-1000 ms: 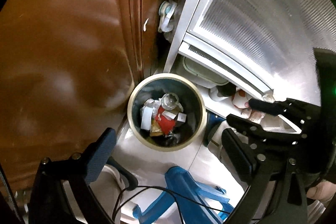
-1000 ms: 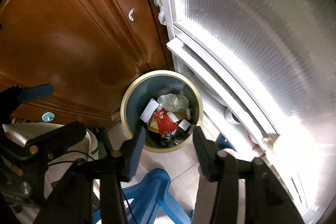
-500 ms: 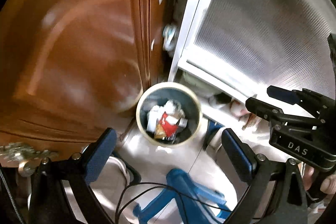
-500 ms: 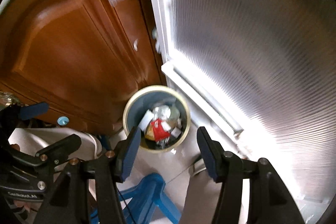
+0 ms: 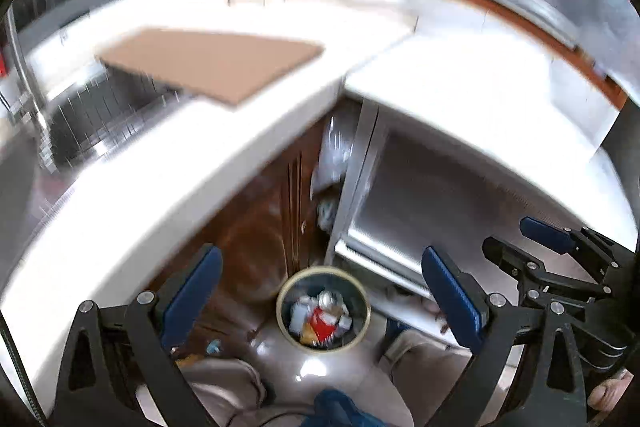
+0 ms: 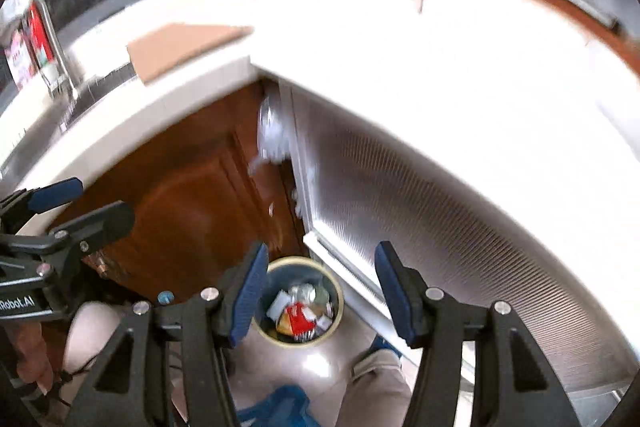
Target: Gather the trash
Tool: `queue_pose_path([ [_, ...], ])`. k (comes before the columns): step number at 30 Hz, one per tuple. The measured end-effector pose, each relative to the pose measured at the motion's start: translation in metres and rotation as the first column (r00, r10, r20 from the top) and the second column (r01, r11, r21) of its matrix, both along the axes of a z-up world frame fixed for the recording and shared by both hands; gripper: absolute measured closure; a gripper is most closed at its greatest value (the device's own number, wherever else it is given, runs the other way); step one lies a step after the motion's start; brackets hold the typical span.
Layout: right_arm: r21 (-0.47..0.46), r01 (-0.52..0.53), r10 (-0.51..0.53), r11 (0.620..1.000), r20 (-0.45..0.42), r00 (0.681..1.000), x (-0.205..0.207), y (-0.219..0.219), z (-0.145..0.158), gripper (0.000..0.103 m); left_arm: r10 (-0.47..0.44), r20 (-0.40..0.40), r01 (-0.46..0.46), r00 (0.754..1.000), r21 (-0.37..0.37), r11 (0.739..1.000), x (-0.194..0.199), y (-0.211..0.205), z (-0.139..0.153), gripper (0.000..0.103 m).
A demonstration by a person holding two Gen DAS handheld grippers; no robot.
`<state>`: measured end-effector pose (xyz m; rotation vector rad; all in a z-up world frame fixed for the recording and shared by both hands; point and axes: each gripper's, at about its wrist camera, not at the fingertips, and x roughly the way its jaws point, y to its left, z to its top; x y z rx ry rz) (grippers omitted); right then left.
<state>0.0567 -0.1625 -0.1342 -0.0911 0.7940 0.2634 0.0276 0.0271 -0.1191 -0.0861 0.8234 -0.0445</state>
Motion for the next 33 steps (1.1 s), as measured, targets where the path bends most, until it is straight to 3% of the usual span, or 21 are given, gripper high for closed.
queue_pose_path([
  [7, 0.072, 0.042, -0.051, 0.997, 0.127, 0.991, -0.018, -0.008, 0.075, 0.042, -0.005, 0.099, 0.003, 0.995, 0.025, 1.000, -0.009, -0.009, 0.062, 0.004],
  [14, 0.092, 0.062, -0.079, 0.994, 0.194, 0.978, -0.037, -0.010, 0.115, 0.039, -0.013, 0.161, 0.005, 0.987, 0.048, 0.999, -0.019, -0.023, 0.097, 0.004],
  [33, 0.092, 0.083, -0.102, 0.992, 0.222, 0.970, -0.045, -0.013, 0.128, 0.038, 0.002, 0.192, -0.009, 0.981, 0.039, 0.999, -0.026, -0.026, 0.119, 0.004],
])
